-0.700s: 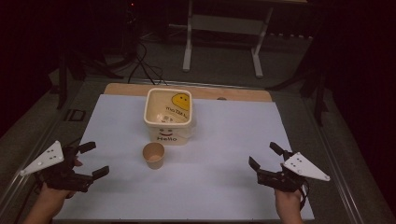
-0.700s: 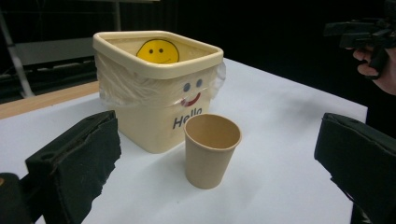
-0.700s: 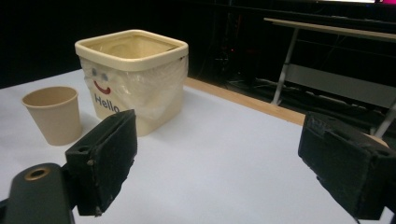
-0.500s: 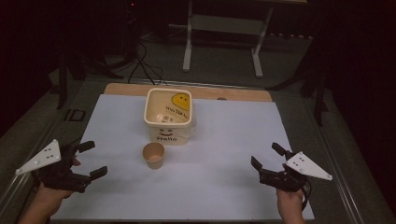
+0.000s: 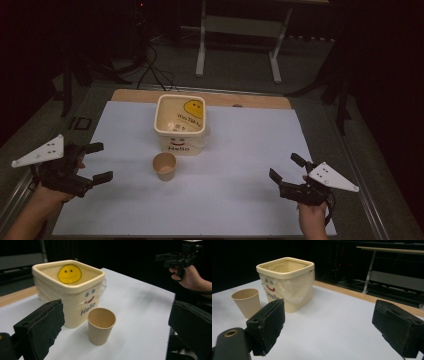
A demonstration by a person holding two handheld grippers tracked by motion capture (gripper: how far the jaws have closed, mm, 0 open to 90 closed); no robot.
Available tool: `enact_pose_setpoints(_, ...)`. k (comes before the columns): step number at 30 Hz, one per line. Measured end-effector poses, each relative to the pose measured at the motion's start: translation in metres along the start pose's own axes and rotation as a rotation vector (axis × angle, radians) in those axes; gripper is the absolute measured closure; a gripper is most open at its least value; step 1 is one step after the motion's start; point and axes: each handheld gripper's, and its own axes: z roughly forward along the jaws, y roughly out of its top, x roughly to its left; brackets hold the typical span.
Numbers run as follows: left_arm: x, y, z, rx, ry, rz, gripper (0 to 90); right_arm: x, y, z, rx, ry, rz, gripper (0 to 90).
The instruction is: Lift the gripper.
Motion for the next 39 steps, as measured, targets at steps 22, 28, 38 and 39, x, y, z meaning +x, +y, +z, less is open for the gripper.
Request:
enact_pose_setpoints(22, -0.006, 0.051, 0.051, 0.208, -0.106, 0.151, 1.3, 0.002, 0.001, 0.004, 0.022, 0.039, 0.002, 11.2)
enact_pose_setpoints(28, -0.009, 0.057, 0.065, 0.261, -0.116, 0.187, 1.4, 0.003, 0.0, 0.005, 0.031, 0.048, -0.001, 11.2)
enact_pose_setpoints(38, -0.014, 0.06, 0.081, 0.373, -0.145, 0.236, 1.4, 0.004, 0.0, 0.006, 0.037, 0.058, 0.001, 11.2)
enact_pose_setpoints(39, -0.015, 0.06, 0.082, 0.383, -0.147, 0.245, 1.4, 0.004, 0.0, 0.006, 0.039, 0.06, -0.001, 11.2)
